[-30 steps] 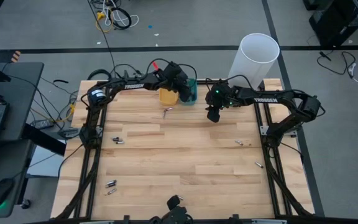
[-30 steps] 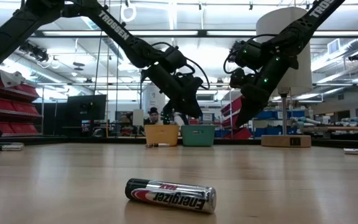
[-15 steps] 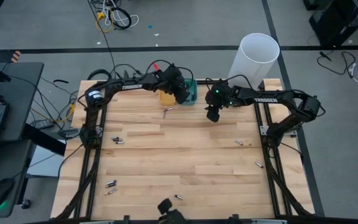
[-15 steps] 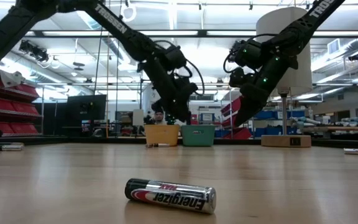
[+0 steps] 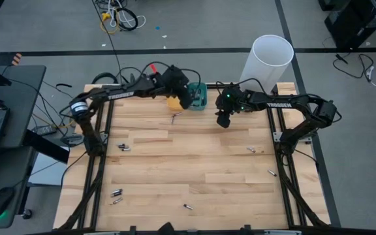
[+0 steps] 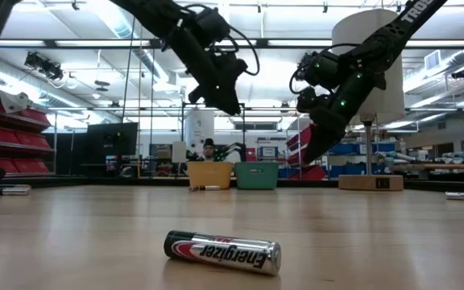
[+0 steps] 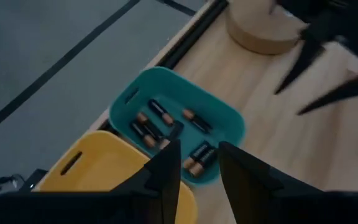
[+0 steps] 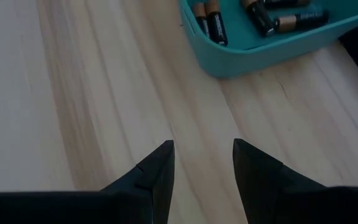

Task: Sort batteries
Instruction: Put the black battery into the green bin

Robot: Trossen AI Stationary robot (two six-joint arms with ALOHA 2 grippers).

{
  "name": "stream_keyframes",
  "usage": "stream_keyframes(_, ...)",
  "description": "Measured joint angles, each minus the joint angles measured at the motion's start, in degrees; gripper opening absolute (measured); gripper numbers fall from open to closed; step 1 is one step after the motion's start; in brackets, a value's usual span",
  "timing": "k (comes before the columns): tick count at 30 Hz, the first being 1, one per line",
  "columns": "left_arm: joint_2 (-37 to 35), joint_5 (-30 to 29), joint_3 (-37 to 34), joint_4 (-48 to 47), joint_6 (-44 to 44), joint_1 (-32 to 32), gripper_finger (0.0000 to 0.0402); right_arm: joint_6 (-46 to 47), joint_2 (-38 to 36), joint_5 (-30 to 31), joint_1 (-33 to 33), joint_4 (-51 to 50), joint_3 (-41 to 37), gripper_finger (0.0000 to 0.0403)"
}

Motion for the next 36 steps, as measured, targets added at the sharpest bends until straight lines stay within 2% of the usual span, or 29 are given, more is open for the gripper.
stream_keyframes(4, -4.53, -1.7, -5.49, -0.1, -1.8, -2.85, 0.0124, 0.05, 0.0, 0.0, 0.44, 0.56, 0.0, 0.0149)
stream_keyframes(8, -11.0, -4.39, -14.01, 0.29, -5.48, -5.86, 0.0124, 1.65, 0.0, 0.0, 1.43, 1.4, 0.0, 0.0149)
stream_keyframes(13, -20.29, -8.17, -25.9, -0.09, -14.98, -10.4, 0.0124, 5.16, 0.0, 0.01, 2.85, 3.89, 0.0, 0.0149)
stream_keyframes(19, -27.42, -3.97, -33.17, -14.05, -27.05, -16.31, 0.0124, 7.98, 0.0, 0.0, 4.25, 4.96, 0.0, 0.0149)
stream_keyframes(23, -28.15, -2.98, -35.17, -23.83, -33.01, -21.46, 0.0128, 11.15, 0.0, 0.0, 4.98, 5.0, 0.0, 0.0149)
stream_keyframes(28, -27.56, -1.29, -39.49, -25.18, -36.55, -26.86, 0.0148, 13.27, 0.02, 0.02, 6.12, 5.78, 0.0, 0.0149)
stream_keyframes(33, -27.59, -0.47, -43.31, -27.78, -40.32, -28.3, 0.0176, 13.2, 0.02, 0.02, 7.38, 6.7, 0.0, 0.0149)
stream_keyframes(36, -27.59, 0.62, -44.46, -31.13, -39.46, -28.25, 0.0189, 12.8, 0.02, 0.02, 7.89, 6.59, 0.0, 0.0149)
